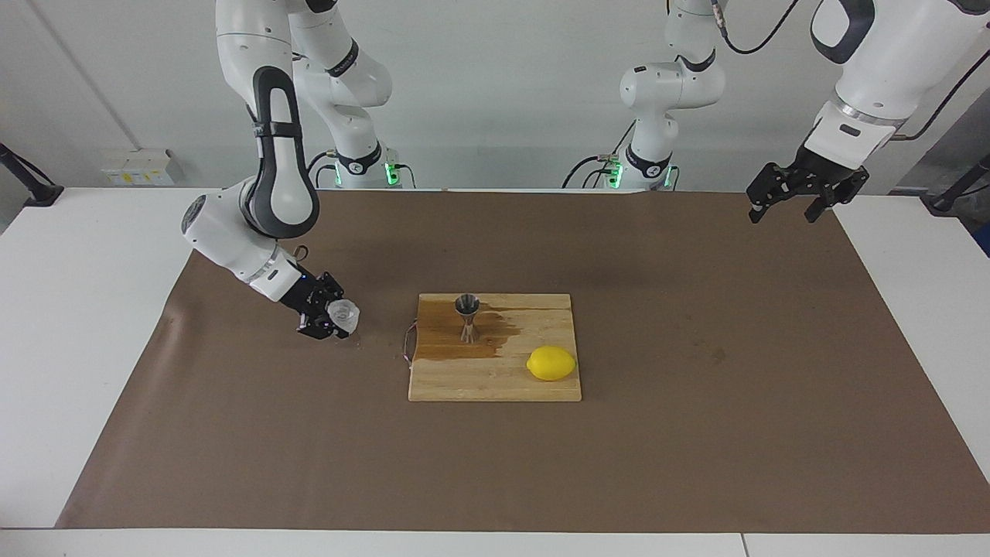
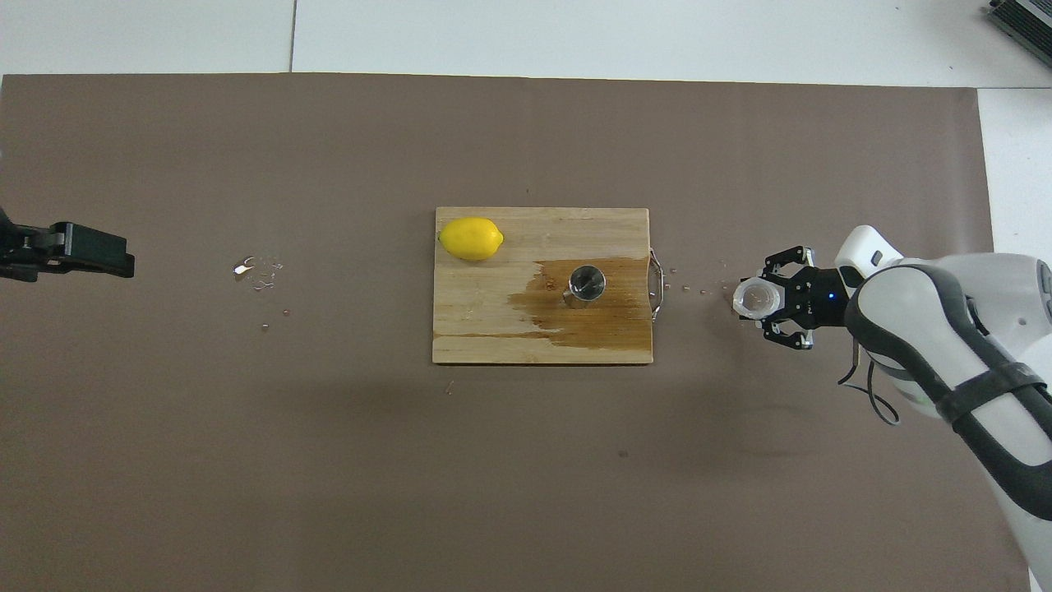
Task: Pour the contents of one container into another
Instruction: 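Carry the white cup with the right gripper back off the board, then lower the white cup onto the table and open the right gripper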
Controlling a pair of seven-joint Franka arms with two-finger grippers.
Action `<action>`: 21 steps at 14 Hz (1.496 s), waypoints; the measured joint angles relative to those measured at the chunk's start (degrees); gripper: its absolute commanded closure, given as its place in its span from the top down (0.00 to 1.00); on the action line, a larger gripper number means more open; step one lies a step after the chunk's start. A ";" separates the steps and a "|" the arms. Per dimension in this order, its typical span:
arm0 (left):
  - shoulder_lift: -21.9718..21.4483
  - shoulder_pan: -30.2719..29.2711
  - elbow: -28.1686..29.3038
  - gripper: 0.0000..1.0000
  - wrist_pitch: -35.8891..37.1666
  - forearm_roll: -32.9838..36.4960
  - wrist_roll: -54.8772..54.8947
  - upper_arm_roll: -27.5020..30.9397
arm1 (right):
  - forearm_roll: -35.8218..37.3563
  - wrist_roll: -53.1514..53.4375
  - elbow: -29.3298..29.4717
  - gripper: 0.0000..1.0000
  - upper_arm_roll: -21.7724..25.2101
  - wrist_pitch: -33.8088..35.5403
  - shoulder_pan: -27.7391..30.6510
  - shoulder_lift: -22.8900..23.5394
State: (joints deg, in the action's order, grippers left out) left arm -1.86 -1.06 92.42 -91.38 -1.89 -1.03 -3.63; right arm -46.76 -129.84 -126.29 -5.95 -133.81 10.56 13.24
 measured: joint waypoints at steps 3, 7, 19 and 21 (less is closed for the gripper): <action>0.00 0.00 0.02 1.00 0.01 0.00 0.00 0.00 | -1.65 -2.75 0.10 1.00 -0.05 0.08 1.01 1.32; 0.00 0.00 0.03 1.00 0.01 0.00 0.00 0.00 | -1.72 -1.81 0.44 1.00 -0.15 0.02 1.00 1.08; 0.00 0.00 0.03 1.00 0.01 0.00 0.00 0.00 | 37.44 65.91 1.16 1.00 -0.40 8.83 -4.43 -14.27; 0.00 0.00 0.03 1.00 0.01 0.00 0.00 0.00 | 45.50 82.23 1.28 1.00 -0.47 12.47 -7.60 -15.48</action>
State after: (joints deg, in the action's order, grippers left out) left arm -1.86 -1.06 92.46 -91.37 -1.89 -1.03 -3.63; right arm -1.26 -47.61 -125.02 -6.41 -121.33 2.97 -2.25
